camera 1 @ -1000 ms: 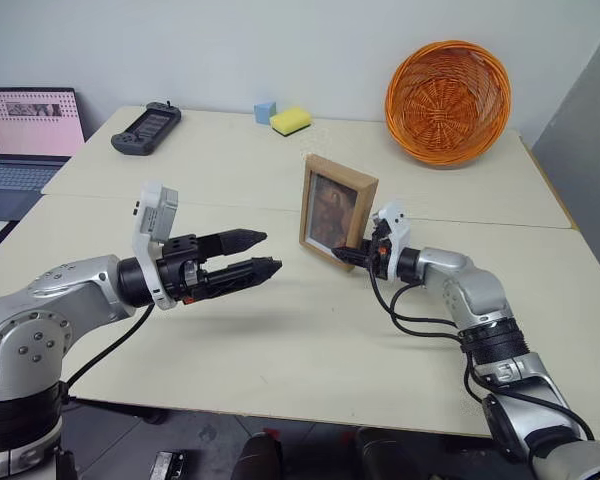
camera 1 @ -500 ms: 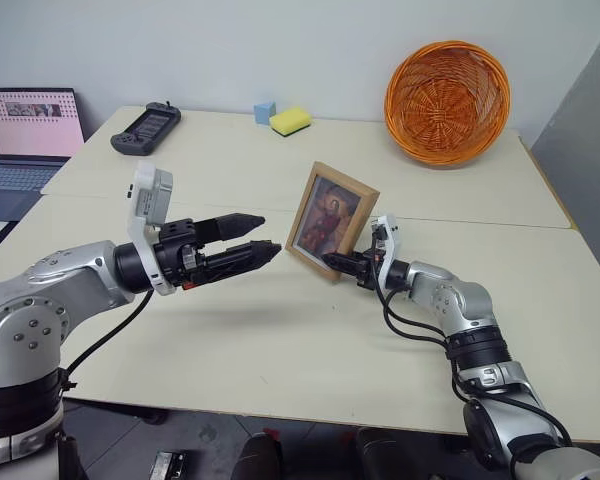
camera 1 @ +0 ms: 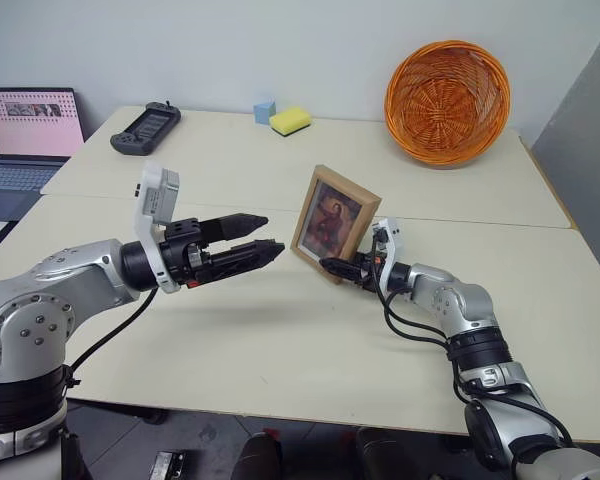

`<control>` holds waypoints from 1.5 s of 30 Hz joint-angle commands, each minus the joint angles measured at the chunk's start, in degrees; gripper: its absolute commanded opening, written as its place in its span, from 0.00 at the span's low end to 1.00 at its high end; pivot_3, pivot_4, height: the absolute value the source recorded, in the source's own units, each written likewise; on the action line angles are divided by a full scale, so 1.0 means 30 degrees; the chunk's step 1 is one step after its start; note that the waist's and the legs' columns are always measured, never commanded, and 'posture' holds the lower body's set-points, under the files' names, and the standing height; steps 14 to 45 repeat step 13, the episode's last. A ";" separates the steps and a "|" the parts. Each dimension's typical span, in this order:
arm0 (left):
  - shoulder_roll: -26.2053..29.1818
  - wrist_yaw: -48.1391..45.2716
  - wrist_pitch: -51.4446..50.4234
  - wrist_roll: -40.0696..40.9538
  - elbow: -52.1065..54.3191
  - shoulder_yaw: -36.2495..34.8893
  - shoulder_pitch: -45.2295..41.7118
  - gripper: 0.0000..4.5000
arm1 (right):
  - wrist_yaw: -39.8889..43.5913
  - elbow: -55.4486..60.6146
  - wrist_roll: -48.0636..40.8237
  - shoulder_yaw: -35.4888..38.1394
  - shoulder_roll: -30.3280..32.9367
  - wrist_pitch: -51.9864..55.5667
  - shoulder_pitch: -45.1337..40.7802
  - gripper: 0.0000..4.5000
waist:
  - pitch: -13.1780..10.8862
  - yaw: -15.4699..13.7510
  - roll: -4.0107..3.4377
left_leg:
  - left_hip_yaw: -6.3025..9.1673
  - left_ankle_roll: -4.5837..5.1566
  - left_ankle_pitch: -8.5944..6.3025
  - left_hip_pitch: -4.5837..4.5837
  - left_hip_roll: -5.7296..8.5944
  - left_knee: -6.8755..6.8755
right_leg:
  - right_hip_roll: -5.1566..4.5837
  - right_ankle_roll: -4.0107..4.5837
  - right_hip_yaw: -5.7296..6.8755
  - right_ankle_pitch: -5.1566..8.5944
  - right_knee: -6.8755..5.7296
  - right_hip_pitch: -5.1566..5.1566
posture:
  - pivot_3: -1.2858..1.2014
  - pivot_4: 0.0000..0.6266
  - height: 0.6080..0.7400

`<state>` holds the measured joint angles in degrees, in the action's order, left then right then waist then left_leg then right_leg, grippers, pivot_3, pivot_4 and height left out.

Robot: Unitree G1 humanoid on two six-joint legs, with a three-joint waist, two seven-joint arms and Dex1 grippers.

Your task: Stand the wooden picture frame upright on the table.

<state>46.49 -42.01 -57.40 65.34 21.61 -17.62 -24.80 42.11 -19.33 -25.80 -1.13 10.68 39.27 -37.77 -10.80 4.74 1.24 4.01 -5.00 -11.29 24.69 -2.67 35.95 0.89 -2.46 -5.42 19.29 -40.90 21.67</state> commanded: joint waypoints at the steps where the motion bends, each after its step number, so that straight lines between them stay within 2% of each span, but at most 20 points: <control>1: 0.0265 0.0168 -0.0177 0.0249 0.0114 -0.0016 -0.0254 0.91 | -0.0062 0.0375 -0.0006 0.0150 -0.0117 -0.0223 -0.0075 0.86 | 0.0000 0.0000 0.0000 | -0.0001 0.0000 0.0000 0.0000 0.0000 0.0000 | 0.0000 0.0000 0.0002 0.0000 0.0000 0.0000 | 0.52 0.24 1.00; 4: 0.0233 0.0272 -0.0632 0.0828 -0.0195 -0.0051 -0.0520 0.91 | -0.0082 0.0384 -0.0055 0.0183 -0.0137 -0.0150 -0.0048 0.86 | 0.0000 0.0001 0.0000 | -0.0002 0.0000 0.0000 0.0000 0.0000 -0.0001 | 0.0001 0.0000 0.0000 0.0000 0.0002 0.0000 | 0.52 0.24 1.00; 45: 0.0200 0.0400 -0.0871 0.0777 -0.0794 0.0048 -0.0789 0.91 | -0.0141 0.0471 -0.0223 0.0315 -0.0033 0.0094 -0.0047 0.86 | 0.0000 0.0001 0.0000 | -0.0002 0.0001 0.0000 0.0000 -0.0001 -0.0004 | 0.0003 -0.0001 -0.0001 0.0000 0.0008 0.0001 | 0.52 0.24 1.00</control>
